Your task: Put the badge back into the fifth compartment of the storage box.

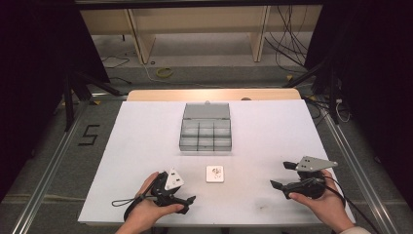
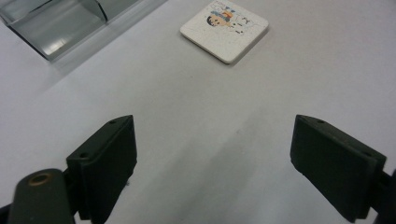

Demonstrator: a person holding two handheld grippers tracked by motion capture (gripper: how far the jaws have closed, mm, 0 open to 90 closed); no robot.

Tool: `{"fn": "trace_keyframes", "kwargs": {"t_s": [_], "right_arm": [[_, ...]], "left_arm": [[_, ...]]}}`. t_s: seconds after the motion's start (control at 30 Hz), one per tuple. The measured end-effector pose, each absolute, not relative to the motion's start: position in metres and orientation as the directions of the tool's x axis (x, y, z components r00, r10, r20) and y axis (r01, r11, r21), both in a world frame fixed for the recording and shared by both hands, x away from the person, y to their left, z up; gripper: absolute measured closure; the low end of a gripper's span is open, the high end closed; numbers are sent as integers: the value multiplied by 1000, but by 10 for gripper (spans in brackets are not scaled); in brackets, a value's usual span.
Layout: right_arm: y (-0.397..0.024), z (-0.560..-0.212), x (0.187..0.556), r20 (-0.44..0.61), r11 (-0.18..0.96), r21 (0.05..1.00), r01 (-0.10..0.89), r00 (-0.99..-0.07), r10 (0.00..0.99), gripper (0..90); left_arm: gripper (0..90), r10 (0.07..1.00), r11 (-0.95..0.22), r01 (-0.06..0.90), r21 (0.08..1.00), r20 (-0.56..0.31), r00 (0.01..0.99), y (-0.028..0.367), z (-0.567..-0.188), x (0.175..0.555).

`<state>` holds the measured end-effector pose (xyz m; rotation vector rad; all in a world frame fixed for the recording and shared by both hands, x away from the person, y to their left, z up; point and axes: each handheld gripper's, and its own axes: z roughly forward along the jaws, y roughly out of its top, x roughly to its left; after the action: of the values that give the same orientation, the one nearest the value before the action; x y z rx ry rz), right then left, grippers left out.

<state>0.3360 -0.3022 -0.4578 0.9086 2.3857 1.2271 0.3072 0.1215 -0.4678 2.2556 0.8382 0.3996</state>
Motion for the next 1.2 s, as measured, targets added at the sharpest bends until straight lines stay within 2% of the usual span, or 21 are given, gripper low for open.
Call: {"fn": "trace_keyframes", "kwargs": {"t_s": [0.67,1.2], "right_arm": [[-302,-459,337,14,427,809,404,-740,672,162],[-302,-460,339,14,434,804,406,-743,669,162]], "left_arm": [[125,628,-567,420,709,42,777,106,-465,313],[118,570,-613,379,693,55,820,76,-468,332]]}}
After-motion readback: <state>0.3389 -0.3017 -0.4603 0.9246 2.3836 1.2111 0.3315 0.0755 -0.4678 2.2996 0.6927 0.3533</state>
